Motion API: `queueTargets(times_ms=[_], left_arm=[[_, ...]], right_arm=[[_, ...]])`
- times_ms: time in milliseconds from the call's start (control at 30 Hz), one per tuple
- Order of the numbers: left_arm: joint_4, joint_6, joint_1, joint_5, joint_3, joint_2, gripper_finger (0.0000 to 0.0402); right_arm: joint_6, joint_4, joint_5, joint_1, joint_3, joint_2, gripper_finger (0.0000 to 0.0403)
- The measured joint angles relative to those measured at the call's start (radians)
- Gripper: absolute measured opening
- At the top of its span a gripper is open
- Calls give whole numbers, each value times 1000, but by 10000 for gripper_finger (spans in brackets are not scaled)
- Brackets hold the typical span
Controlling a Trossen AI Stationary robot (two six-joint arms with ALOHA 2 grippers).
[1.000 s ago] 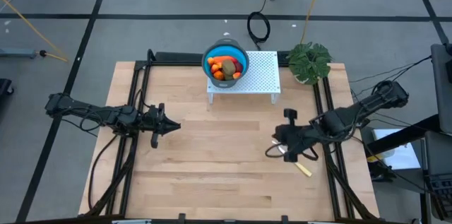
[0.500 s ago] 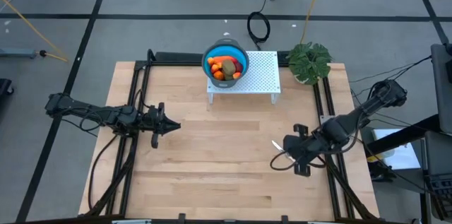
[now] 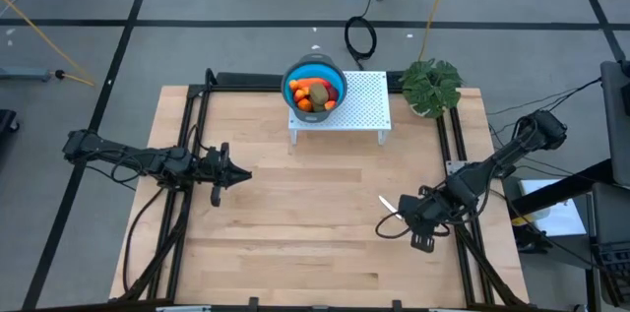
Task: Pick & Place Fruit
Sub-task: Put the knife on the shelf
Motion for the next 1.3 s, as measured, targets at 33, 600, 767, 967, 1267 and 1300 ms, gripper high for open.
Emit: queueTargets(times_ms=[33, 600, 767, 967, 1267, 1300], left_arm=[[0, 0, 0, 0, 0, 0, 21], [0, 0, 0, 0, 0, 0, 21], [0, -1, 0, 0, 0, 0, 21], [0, -1, 0, 0, 0, 0, 21], [0, -1, 0, 1, 0, 0, 21], [0, -1, 0, 1, 0, 0, 21]], right_arm=[[11, 23, -18, 0, -14, 0, 85], [242, 156, -78, 0, -189, 0, 196], [301, 252, -77, 0, -248, 0, 188], [337, 315, -76, 0, -301, 0, 180], [347, 313, -73, 0, -339, 0, 171], [353, 313, -73, 0, -344, 0, 171]])
